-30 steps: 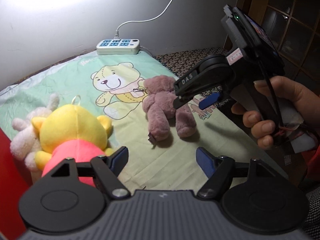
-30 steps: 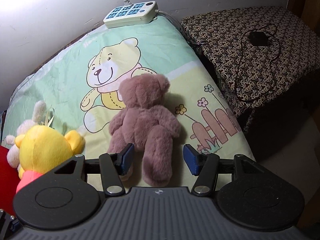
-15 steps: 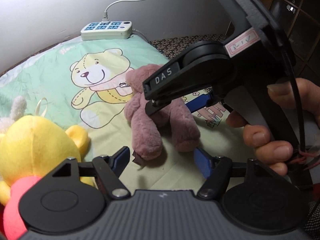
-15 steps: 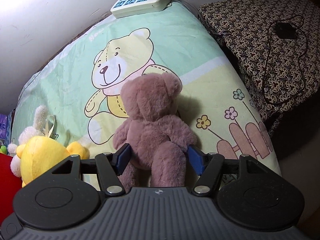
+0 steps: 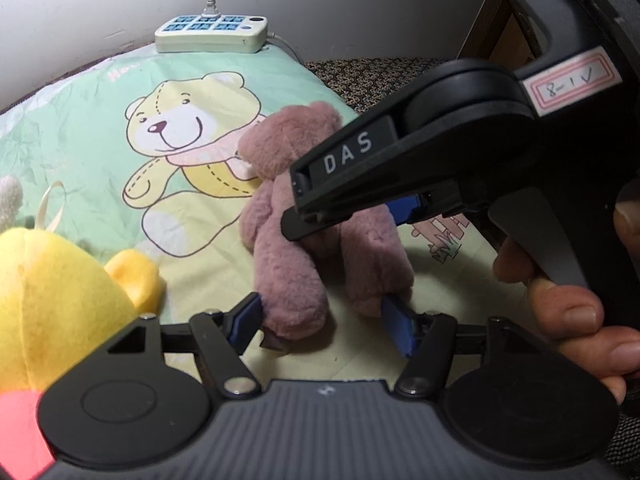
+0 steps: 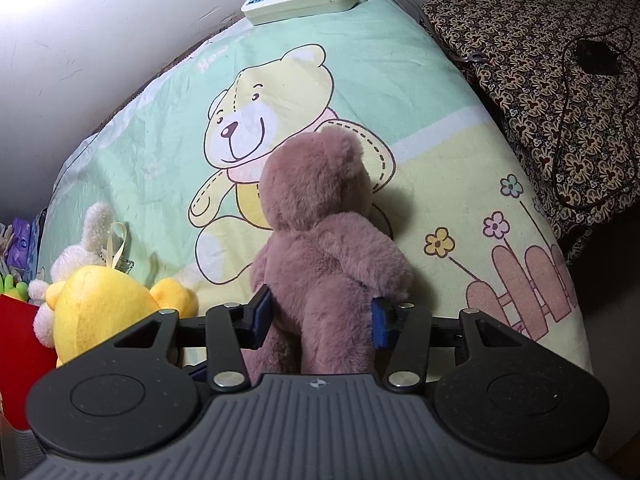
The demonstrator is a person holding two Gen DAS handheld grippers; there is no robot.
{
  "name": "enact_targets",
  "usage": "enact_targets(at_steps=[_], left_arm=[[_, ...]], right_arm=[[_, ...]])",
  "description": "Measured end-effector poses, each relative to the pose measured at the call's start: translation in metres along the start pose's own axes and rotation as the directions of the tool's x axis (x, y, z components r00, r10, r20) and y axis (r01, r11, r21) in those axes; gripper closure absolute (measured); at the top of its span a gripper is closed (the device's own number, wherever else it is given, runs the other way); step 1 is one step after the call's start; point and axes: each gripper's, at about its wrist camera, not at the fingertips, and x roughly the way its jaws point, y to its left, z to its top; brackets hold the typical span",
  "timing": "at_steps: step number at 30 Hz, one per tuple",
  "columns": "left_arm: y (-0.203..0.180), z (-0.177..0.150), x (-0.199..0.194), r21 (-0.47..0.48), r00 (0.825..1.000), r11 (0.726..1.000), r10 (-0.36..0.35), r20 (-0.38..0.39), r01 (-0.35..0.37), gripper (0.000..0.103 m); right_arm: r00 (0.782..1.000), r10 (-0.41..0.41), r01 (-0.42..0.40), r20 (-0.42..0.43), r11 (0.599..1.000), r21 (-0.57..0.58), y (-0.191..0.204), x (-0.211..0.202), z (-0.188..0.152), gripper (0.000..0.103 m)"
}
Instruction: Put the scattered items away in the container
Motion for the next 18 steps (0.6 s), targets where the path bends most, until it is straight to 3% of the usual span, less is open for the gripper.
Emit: enact_targets(at_steps=[6, 11, 18], left_arm=[[0.004, -0.009, -0.012, -0.023, 0.998, 0.998, -0.063, -0.01, 0.063, 0.037], [-0.006, -0.024, -0.035, 0.013, 0.993, 0.993, -0.118, -0.002, 0.118, 0.034], [-0.017, -0.063, -0.066, 0.072, 0.982, 0.98, -0.183, -0.049, 0.186, 0.029]], right_arm=[[1.0, 0.012, -0.012, -0.003, 1.0, -0.007, -0.001, -0.017, -0.008, 0.06], [0.999, 0.031, -0.031, -0.021, 0.999, -0.017, -0.001, -0.033, -0.026, 0.062], [0.995, 0.07, -0.072, -0.077, 0.997, -0.02, 0.005, -0.047, -0.073, 0.063]])
